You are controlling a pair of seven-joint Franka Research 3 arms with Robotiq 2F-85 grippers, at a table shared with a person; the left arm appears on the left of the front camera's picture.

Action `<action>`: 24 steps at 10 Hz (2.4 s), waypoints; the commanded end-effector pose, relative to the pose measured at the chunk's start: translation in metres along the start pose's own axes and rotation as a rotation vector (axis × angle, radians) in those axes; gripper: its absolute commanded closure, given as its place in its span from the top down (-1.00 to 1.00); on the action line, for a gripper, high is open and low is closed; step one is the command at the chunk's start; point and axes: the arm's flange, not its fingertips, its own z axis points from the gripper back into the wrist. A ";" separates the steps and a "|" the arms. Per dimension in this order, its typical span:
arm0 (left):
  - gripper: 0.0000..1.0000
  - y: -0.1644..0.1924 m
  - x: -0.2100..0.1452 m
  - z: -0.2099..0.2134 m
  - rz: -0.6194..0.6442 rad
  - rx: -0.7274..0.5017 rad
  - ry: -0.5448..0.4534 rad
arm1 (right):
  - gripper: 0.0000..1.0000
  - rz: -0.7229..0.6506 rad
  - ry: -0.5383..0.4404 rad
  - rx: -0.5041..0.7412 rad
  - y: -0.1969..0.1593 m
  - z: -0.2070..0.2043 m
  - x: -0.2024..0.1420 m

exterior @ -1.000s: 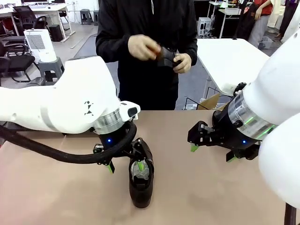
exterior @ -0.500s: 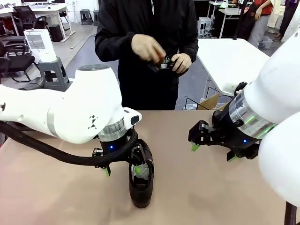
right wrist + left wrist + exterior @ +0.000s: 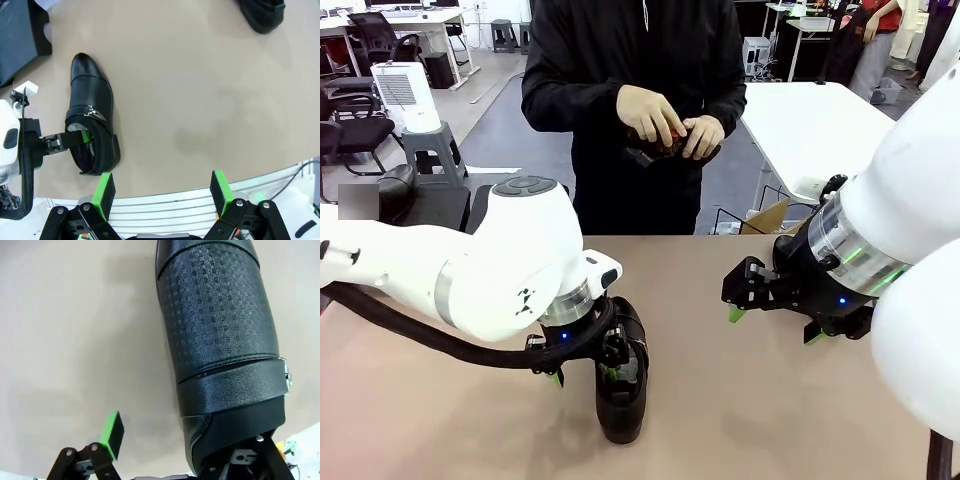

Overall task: Organize the shoes by placing them on the stand.
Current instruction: Place the Shoe from the middle of the table onto the Shoes Stand.

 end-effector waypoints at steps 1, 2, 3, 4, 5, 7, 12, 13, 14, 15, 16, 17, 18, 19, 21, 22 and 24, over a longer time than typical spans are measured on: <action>0.11 -0.009 -0.002 0.001 -0.009 0.042 -0.026 | 1.00 0.016 0.009 0.032 0.000 -0.001 0.005; -0.25 -0.012 -0.003 0.002 -0.023 0.041 -0.030 | 1.00 0.016 0.009 0.032 0.000 -0.001 0.005; -0.61 -0.014 -0.003 0.003 -0.038 0.045 -0.027 | 1.00 0.016 0.009 0.032 0.000 -0.001 0.005; -0.98 -0.016 -0.005 0.004 -0.053 0.051 -0.019 | 1.00 0.016 0.009 0.032 0.000 -0.001 0.005; -1.00 -0.018 -0.007 0.006 -0.065 0.041 -0.005 | 1.00 0.016 0.009 0.032 0.000 -0.001 0.005; -1.00 -0.020 -0.010 0.008 -0.084 0.036 -0.007 | 1.00 0.016 0.009 0.032 0.000 -0.001 0.005; -1.00 -0.014 -0.028 0.071 -0.264 -0.038 -0.001 | 1.00 0.016 0.009 0.032 0.000 -0.001 0.005; -1.00 0.003 -0.027 0.096 -0.300 -0.061 -0.050 | 1.00 0.016 0.009 0.032 0.000 -0.001 0.005; -1.00 0.028 -0.018 0.119 -0.321 -0.035 -0.125 | 1.00 0.016 0.009 0.032 0.000 -0.001 0.005; -1.00 0.053 -0.003 0.137 -0.320 0.025 -0.164 | 1.00 0.016 0.009 0.032 0.000 -0.001 0.005; -1.00 0.077 0.011 0.156 -0.348 0.038 -0.185 | 1.00 0.016 0.009 0.032 0.000 -0.001 0.005; -1.00 0.106 0.023 0.178 -0.345 0.052 -0.242 | 1.00 0.016 0.009 0.032 0.000 -0.001 0.005; -1.00 0.133 0.032 0.192 -0.316 0.055 -0.288 | 1.00 0.016 0.009 0.032 0.000 -0.001 0.005; -1.00 0.155 0.043 0.200 -0.269 0.055 -0.324 | 1.00 0.016 0.009 0.032 0.000 -0.001 0.005; -1.00 0.151 0.037 0.200 -0.287 0.060 -0.276 | 1.00 0.016 0.009 0.032 0.000 -0.001 0.005; -1.00 0.151 0.037 0.200 -0.287 0.060 -0.276 | 1.00 0.016 0.009 0.032 0.000 -0.001 0.005; -1.00 0.163 0.042 0.201 -0.258 0.054 -0.287 | 1.00 0.016 0.009 0.032 0.000 -0.001 0.005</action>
